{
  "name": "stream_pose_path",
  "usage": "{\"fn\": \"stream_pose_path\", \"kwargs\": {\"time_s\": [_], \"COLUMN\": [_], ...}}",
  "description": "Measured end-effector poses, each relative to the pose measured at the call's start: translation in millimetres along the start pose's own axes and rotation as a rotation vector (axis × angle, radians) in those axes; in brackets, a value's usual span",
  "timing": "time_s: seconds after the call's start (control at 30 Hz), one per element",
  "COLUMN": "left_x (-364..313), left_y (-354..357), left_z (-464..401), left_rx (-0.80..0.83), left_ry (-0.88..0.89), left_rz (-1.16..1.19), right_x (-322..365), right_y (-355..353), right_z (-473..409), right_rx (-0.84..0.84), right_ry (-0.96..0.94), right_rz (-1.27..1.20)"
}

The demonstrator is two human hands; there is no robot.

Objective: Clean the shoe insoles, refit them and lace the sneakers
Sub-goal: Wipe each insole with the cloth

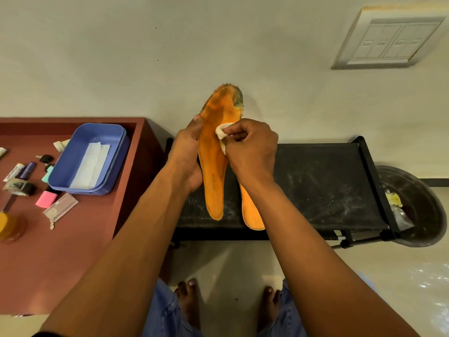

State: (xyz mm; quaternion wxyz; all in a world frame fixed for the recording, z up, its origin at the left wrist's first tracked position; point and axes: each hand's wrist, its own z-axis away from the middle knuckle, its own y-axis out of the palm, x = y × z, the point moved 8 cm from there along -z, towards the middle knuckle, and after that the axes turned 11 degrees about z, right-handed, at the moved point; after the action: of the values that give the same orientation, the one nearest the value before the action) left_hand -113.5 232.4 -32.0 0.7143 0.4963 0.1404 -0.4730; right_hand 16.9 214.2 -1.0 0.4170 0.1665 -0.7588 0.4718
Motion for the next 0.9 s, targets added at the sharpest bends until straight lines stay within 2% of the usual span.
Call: {"fn": "stream_pose_path", "kwargs": {"time_s": [0.1,0.23,0.4,0.53,0.77,0.9], "left_x": [1.7,3.0,2.4,-6.5,-25.4,-26.9], "left_y": [6.6,10.4,5.2,4.1,-13.4,-16.7], "left_z": [4.1,5.6,3.2,5.1,2.2,0.0], "left_rx": [0.030,0.084,0.070,0.017,-0.079,-0.047], "left_ry": [-0.016,-0.041,-0.055,0.028,0.109,0.081], "left_rz": [-0.048,-0.129,-0.212,-0.166,0.074,0.173], "right_x": [-6.3,-16.6,-20.5,-17.4,3.4,9.0], "right_y": [-17.4,-30.1,-30.2,-7.8,41.1,47.5], "right_z": [-6.0,-13.3,-17.6,-14.2,8.2,15.1], "right_rx": [-0.124,-0.203,-0.176,0.076,0.574,0.676], "right_ry": [0.004,0.033,0.046,0.070,-0.057,-0.085], "right_rz": [0.026,0.050,0.026,-0.039,-0.105,-0.140]}}
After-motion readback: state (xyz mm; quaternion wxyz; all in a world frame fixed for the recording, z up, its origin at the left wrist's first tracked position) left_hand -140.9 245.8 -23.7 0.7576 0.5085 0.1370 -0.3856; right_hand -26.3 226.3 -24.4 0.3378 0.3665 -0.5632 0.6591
